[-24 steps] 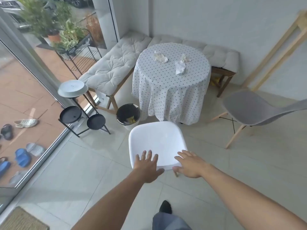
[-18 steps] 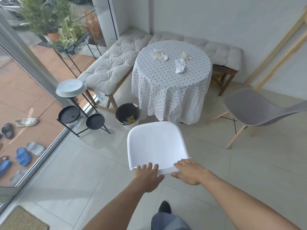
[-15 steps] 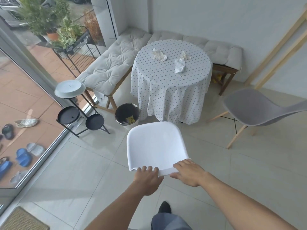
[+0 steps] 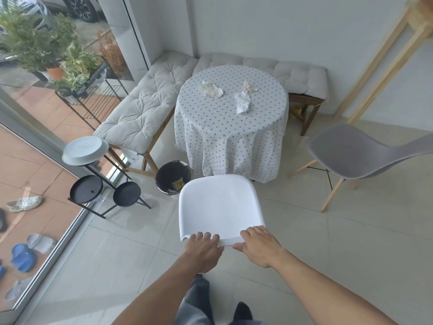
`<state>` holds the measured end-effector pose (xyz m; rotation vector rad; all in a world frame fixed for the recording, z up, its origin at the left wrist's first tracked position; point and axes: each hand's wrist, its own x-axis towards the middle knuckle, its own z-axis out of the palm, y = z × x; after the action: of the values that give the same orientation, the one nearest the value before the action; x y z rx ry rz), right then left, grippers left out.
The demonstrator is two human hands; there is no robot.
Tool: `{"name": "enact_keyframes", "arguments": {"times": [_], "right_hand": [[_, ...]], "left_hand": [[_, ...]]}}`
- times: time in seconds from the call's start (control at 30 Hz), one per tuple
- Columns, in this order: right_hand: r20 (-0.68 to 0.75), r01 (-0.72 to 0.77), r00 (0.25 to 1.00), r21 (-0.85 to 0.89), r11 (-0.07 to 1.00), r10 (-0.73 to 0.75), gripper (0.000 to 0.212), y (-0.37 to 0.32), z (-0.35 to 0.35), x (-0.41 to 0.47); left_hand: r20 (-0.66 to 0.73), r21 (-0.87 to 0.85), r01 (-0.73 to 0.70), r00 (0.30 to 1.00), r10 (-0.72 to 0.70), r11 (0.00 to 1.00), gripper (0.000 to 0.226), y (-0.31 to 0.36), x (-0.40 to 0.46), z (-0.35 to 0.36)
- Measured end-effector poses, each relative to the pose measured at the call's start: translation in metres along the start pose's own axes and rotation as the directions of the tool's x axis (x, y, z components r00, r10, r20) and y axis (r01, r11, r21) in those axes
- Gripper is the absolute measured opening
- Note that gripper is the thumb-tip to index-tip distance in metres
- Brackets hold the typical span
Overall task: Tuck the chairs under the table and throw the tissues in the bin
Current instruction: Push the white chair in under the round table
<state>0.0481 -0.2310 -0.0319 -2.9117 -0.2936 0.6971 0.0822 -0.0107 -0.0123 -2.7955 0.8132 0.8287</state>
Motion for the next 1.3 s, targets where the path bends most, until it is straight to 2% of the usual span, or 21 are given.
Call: {"name": "enact_keyframes", "arguments": {"times": [0.37,0.57,0.87,1.03,1.23,1.3], "right_hand": [[-0.090,-0.178,0.979,0.069,0.982,0.184,0.065,-0.017,-0.049,0.106],[-0.034,-0.272,0.960,0.140,0.952,0.279,0.060,-0.021,-0.068,0.160],[-0.010,-0.368,0.924,0.240,0.898,0.382,0.054,0.000,-0.093,0.216],[-0.010,-0.395,0.911,0.264,0.880,0.412,0.039,0.026,-0.108,0.235],[0.006,-0.444,0.888,0.278,0.852,0.460,0.057,0.044,-0.121,0.240],[0.020,-0.473,0.872,0.294,0.831,0.490,0.069,0.052,-0.124,0.230]], "left_hand": [[-0.036,0.064,-0.138,0.989,0.141,0.988,0.046,-0.102,0.091,-0.070],[0.007,0.121,-0.199,0.980,0.199,0.973,0.047,-0.142,0.147,-0.099],[0.001,0.105,-0.211,0.977,0.212,0.972,0.045,-0.161,0.214,-0.130],[0.000,0.077,-0.192,0.981,0.193,0.978,0.044,-0.150,0.244,-0.144],[0.096,0.056,-0.174,0.981,0.169,0.983,0.048,-0.141,0.268,-0.165],[0.065,0.059,-0.207,0.977,0.203,0.977,0.052,-0.136,0.273,-0.175]]}}
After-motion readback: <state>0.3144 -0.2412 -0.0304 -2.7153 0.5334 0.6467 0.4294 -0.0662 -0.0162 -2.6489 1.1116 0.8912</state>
